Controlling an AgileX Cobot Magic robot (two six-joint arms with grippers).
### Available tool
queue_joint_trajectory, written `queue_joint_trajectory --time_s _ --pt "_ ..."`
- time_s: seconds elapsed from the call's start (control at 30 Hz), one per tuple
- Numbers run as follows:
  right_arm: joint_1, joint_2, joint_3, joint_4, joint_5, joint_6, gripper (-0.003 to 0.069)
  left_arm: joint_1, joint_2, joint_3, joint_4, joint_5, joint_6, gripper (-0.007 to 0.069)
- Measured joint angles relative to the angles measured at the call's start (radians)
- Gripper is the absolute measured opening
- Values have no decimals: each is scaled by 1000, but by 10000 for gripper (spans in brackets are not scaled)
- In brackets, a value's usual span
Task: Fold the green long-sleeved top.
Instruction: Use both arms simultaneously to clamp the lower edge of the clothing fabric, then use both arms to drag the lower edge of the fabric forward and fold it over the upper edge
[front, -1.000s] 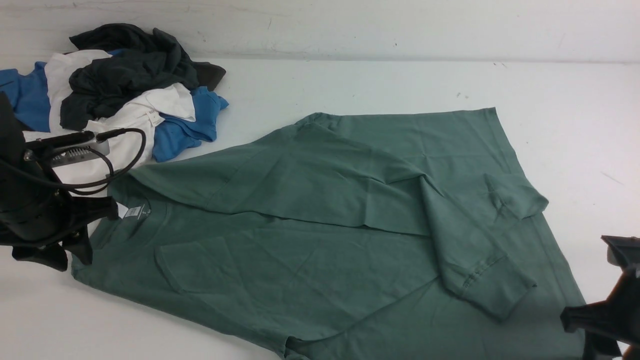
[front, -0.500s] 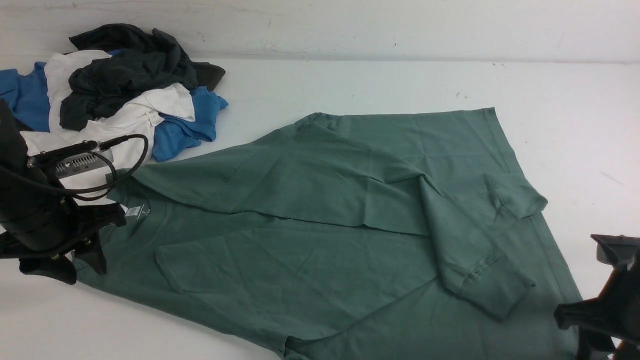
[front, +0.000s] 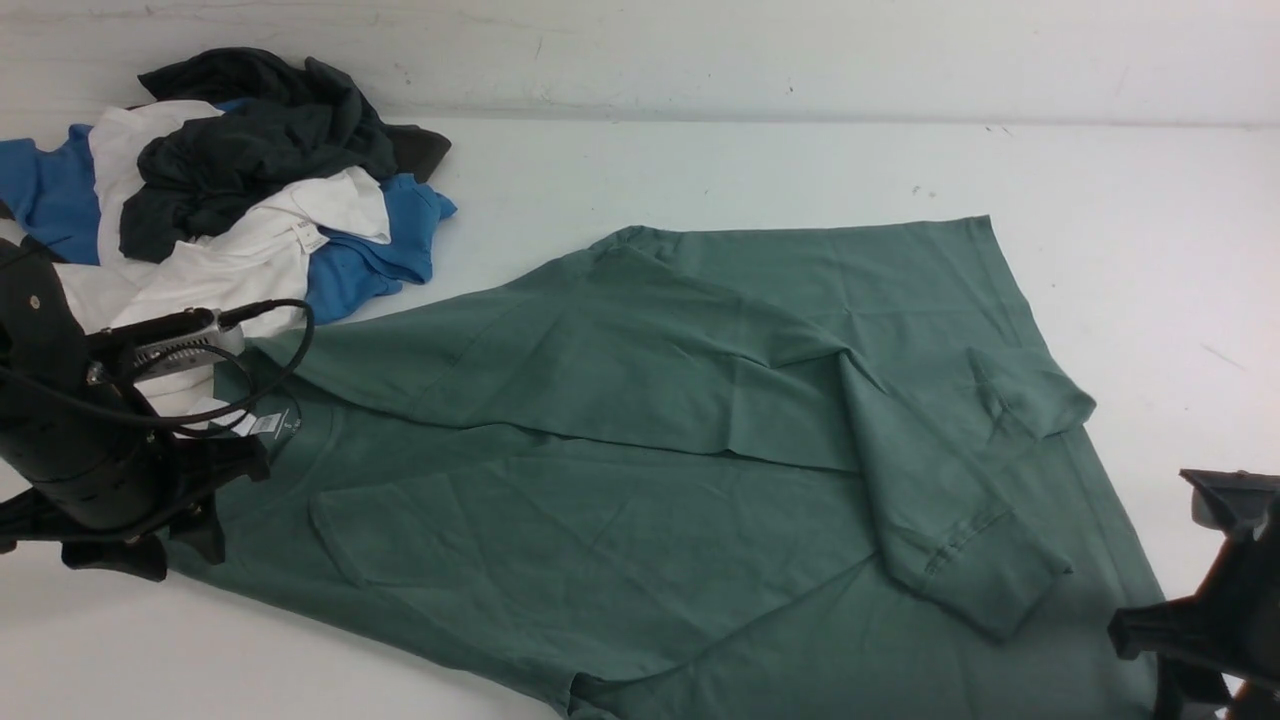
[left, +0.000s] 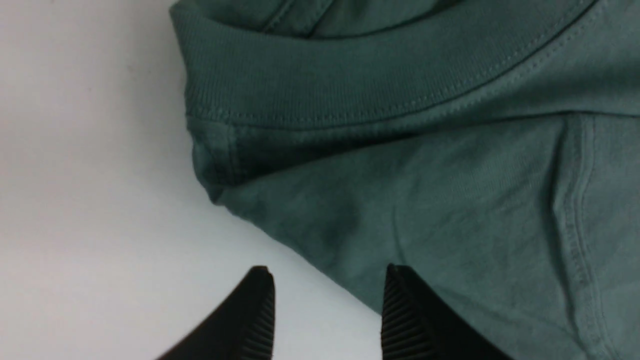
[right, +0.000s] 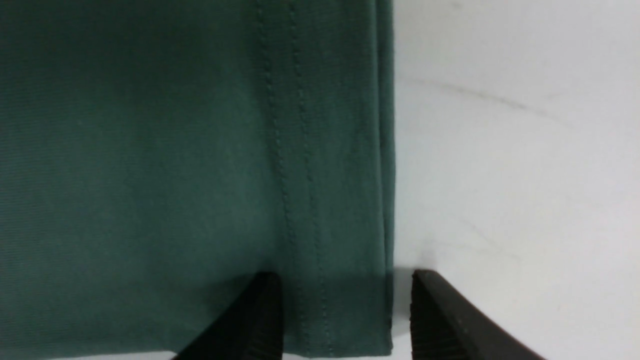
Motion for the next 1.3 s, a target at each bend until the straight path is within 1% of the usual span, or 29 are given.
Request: queue_joint_trajectory --time_s 0.1,0.3,0.43,0.47,0.53,0.57,0.63,0.67,0.7,0.73,0.77,0.8,0.83,0.9,1.03,1.07,1.2,1.3 --pt "0 0 0 0 0 0 337 0 18 0 6 -5 -5 283" --pt "0 0 0 0 1 0 337 0 85 0 9 -16 -63 283" --pt "0 2 0 1 1 0 337 0 95 -5 10 -20 -73 281" --pt "0 2 0 1 1 0 337 0 95 -5 10 -22 -73 274" --pt "0 3 0 1 1 0 326 0 97 -6 10 -33 -73 225" --pt "0 3 -1 3 1 0 310 0 97 -7 10 -42 -73 174" --pt "0 4 -4 4 5 -8 250 0 97 -7 5 -58 -73 93" --pt "0 4 -4 5 7 -12 242 -1 97 -7 5 -59 -73 85" --pt "0 4 -6 5 11 -24 178 -1 97 -7 -3 -61 -60 39" --pt "0 1 -7 5 11 -29 148 -1 97 -7 -5 -61 -54 30" --pt "0 -11 -5 4 9 -40 64 -2 94 -7 -6 -56 -17 9" --pt "0 -13 -3 4 8 -40 57 -2 94 -7 -6 -55 -13 8" --pt "0 -31 2 -3 4 -36 30 -2 86 -7 -3 -44 12 6" --pt "0 -73 8 -24 10 -14 23 -2 70 -3 3 -16 31 6" --pt "0 -225 13 -44 99 37 23 -2 -21 2 6 72 43 6" --pt "0 -225 14 -44 103 38 23 -2 -25 2 6 77 43 6" --pt "0 -410 76 -56 195 49 22 -2 -120 34 7 171 51 6" --pt "0 -505 87 -71 216 44 22 -2 -170 61 -5 232 55 6"
